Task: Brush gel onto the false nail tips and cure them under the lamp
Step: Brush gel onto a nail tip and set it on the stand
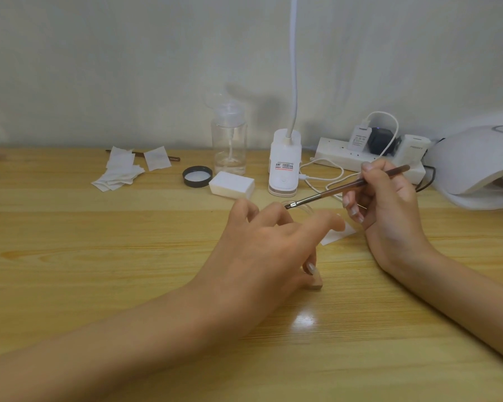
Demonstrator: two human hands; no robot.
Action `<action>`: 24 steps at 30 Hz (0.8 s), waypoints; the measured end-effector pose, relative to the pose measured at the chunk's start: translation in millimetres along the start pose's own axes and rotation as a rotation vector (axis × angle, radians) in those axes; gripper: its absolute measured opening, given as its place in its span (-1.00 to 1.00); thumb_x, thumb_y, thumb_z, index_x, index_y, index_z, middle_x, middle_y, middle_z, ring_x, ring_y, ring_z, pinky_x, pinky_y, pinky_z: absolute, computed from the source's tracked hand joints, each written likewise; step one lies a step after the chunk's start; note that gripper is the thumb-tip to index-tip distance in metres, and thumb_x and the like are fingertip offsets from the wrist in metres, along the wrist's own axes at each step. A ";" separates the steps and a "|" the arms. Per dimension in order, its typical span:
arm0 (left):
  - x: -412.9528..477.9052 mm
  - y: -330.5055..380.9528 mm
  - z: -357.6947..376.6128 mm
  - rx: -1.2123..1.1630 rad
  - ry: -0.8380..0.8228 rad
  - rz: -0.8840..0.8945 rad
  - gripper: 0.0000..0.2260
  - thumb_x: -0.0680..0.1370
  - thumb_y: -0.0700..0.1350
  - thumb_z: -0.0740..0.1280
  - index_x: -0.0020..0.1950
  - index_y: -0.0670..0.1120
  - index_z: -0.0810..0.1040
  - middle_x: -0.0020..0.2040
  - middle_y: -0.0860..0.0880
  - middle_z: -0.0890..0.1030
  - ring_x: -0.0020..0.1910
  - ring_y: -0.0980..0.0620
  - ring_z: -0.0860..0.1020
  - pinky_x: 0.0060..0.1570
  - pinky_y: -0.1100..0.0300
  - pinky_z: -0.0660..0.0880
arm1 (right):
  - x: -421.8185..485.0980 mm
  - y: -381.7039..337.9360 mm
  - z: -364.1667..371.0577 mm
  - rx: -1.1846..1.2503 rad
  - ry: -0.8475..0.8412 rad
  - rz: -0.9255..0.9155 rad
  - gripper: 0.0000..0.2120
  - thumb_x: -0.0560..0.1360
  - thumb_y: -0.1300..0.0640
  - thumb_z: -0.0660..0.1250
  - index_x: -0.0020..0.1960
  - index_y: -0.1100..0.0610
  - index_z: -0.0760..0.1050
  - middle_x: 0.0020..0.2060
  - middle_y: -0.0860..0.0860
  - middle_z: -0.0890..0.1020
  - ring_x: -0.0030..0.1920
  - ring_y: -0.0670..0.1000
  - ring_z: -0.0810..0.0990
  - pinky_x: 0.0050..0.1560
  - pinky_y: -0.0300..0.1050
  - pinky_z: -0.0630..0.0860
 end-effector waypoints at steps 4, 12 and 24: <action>-2.9 5.9 -1.7 0.087 0.104 0.095 -0.52 0.37 -0.06 0.56 0.26 0.02 0.57 -0.19 0.18 0.64 -0.09 -0.03 0.58 -0.06 -0.07 0.47 | 0.1 0.4 -0.6 0.006 -0.003 -0.005 -0.73 0.66 0.13 0.19 -0.23 0.03 0.36 -0.50 0.01 0.53 -0.49 -0.06 0.44 -0.48 -0.29 0.35; -3.1 9.0 1.7 0.199 0.121 0.138 -0.52 0.43 -0.03 0.44 0.30 0.08 0.37 -0.19 0.19 0.62 -0.05 0.00 0.55 -0.02 0.01 0.29 | 0.3 0.0 0.1 0.012 0.004 -0.008 -0.73 0.65 0.16 0.18 -0.23 0.05 0.37 -0.51 0.02 0.53 -0.52 -0.07 0.43 -0.51 -0.31 0.35; 1.6 0.4 -48.8 -0.394 0.218 0.115 -0.45 0.52 -0.24 0.45 0.40 0.14 0.36 -0.13 0.15 0.60 -0.03 0.24 0.64 0.11 0.33 0.50 | -0.9 -2.6 0.3 0.034 0.015 -0.009 -0.68 0.66 0.16 0.18 -0.27 0.01 0.40 -0.51 -0.04 0.52 -0.48 -0.10 0.45 -0.49 -0.31 0.35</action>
Point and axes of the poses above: each hand's wrist, its own x-axis towards the middle knuckle, its own z-axis out of the palm, y = z × x, the point moved 8 cm from there along x, towards the middle knuckle
